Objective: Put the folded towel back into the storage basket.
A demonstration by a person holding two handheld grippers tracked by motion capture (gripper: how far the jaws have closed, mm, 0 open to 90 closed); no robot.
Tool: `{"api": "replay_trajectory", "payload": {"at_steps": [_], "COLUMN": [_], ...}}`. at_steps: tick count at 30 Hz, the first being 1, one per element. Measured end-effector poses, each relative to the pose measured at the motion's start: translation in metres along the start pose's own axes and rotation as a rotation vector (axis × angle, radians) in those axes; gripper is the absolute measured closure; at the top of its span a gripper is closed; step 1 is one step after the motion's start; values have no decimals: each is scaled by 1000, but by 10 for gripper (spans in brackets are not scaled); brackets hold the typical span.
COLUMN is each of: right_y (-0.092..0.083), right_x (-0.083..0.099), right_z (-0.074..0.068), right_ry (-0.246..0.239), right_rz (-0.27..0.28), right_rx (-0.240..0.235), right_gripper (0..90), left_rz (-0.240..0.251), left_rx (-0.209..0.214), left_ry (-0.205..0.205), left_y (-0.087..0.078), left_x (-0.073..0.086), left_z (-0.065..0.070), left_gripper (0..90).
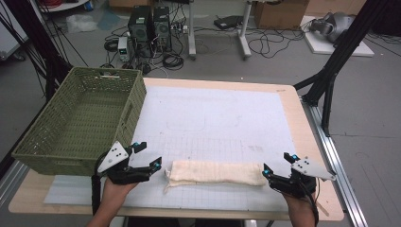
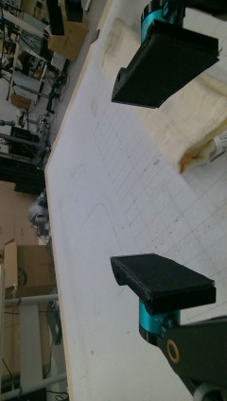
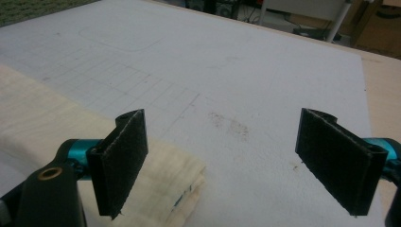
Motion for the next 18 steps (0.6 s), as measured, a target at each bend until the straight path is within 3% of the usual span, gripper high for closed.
{"api": "replay_trajectory", "payload": {"at_steps": [18], "right_y": [0], "right_x": [1], "right_z": [-1], "right_ry": [17], "right_rz": [-1], "right_rx": [-8], "right_gripper": [163], "left_rz": [-15], "left_rx": [28], "left_ry": [7], "left_y": [3], "left_x": [2], "left_z": [7], "left_gripper": [195]}}
Point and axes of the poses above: each handheld gripper's, and its own axes: y roughly forward along the jaws, x roughly out of its underside, z roughly to its right, the point moved 9 cm from there along y, roughly forward along the jaws, and after that the axes turned 12 degrees about z, right-handed, at the moved point
